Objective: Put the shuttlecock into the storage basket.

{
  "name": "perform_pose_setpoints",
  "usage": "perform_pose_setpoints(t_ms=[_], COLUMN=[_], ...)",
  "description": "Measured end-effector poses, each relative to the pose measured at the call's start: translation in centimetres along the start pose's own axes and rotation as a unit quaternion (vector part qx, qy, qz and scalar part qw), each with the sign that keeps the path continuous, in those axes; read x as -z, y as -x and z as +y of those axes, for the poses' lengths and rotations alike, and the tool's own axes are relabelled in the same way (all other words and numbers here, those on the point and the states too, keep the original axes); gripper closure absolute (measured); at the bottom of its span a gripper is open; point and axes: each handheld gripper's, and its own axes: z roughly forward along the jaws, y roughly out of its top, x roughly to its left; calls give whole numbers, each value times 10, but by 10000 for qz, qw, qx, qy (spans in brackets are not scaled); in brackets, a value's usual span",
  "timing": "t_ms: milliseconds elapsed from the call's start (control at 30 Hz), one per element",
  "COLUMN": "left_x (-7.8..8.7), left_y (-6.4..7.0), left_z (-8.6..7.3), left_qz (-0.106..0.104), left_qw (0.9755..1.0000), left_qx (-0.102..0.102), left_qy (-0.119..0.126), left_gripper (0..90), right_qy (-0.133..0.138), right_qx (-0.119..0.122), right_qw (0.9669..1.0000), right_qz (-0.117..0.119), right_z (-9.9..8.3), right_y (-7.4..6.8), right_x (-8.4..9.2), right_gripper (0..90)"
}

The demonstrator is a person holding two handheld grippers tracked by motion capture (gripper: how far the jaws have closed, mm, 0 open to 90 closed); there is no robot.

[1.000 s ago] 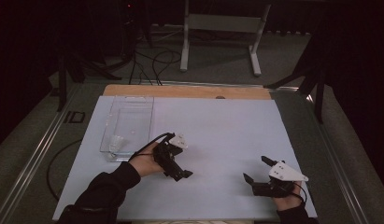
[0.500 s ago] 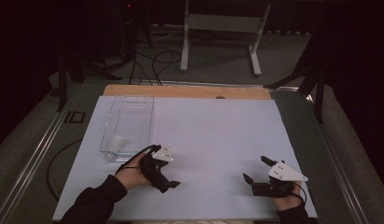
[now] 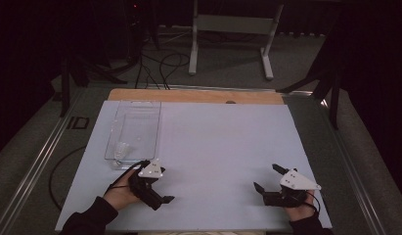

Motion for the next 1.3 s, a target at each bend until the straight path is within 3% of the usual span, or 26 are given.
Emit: perform_pose_setpoints(t_ms=[133,300,500,633,967,1133,1300], left_x=[4,11,13,13,12,14,11], left_y=[0,-5,-5,-5,-4,-4,-3], left_z=[-9,-21,-31,-35,-44,-47,-47], left_qz=[22,24,150,92,408,648,686], left_qw=[9997,9987,9986,9981,9939,9916,9928], left_qx=[-99,49,202,567,887,912,821], left_qy=[223,500,465,221,517,650,545], left_gripper=[0,0,0,0,0,1,0], right_qy=[-6,9,-15,-45,-54,-74,-100], right_qx=[-12,-5,3,17,2,25,34], right_qw=[10000,10000,10000,10000,10000,10000,9999], right_qz=[1,2,-1,20,21,41,57], right_z=[0,0,-1,-1,-2,-2,-2], right_y=[0,1,0,0,0,0,0], right_x=[0,0,-1,-2,-2,-3,-2], right_gripper=[93,93,93,93,93,93,93])
